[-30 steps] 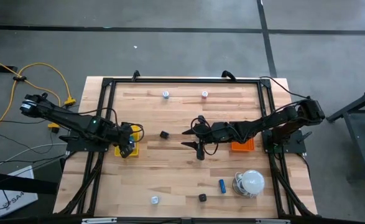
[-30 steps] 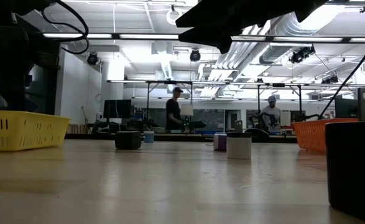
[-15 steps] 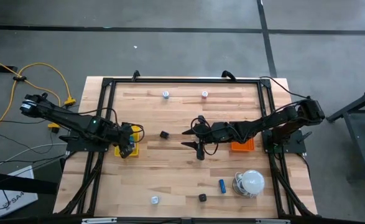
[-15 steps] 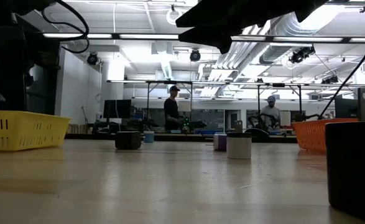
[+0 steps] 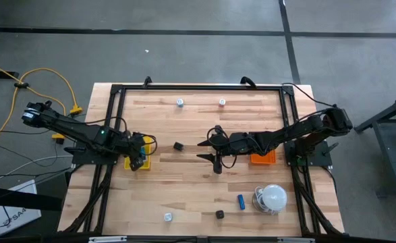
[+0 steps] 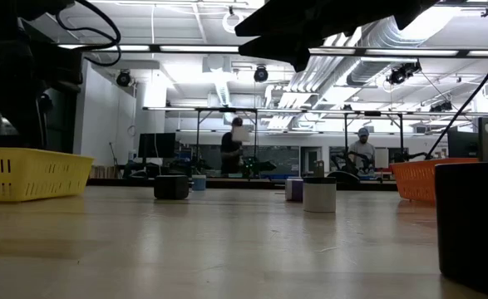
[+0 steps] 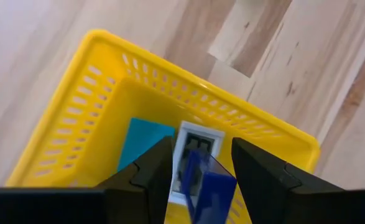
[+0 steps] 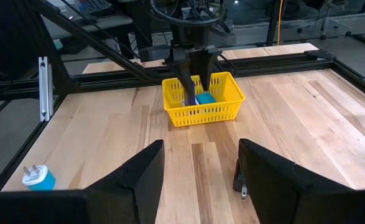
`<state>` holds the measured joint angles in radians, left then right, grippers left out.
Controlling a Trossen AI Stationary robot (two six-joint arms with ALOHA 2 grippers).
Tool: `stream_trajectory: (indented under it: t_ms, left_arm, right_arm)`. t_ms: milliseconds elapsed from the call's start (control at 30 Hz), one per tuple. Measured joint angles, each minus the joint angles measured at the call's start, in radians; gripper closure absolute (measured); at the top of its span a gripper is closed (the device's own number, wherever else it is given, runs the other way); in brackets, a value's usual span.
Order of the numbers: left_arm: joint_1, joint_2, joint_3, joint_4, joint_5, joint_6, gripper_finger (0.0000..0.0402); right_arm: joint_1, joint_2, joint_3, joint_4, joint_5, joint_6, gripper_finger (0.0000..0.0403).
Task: Pick & Place Office items
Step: Put the dark blue digital timer into the yellow bin
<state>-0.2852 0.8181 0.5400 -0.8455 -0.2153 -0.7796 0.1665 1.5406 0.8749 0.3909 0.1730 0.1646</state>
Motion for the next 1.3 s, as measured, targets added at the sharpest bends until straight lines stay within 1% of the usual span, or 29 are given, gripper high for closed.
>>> stream_trajectory:
  t_ms: [333,467,633,1000,1300]
  left_arm:
    - [0.000,0.000,0.000,-0.007,0.059,0.009,0.0242]
    - [0.000,0.000,0.000,-0.012,0.086,0.058,0.0242]
    - [0.001,0.000,0.000,-0.048,0.057,0.115,0.0242]
    - [0.001,0.000,0.000,-0.045,0.018,0.120,0.0242]
    - [0.001,0.000,0.001,-0.045,0.014,0.040,0.0243]
  right_arm:
    - [0.000,0.000,0.000,0.000,0.000,0.000,0.0210]
    - [0.000,0.000,0.000,0.000,0.000,0.000,0.0210]
    - [0.000,0.000,0.000,0.000,0.000,0.000,0.0210]
    - [0.000,0.000,0.000,0.000,0.000,0.001,0.0210]
    - [0.000,0.000,0.000,0.000,0.000,0.001,0.0210]
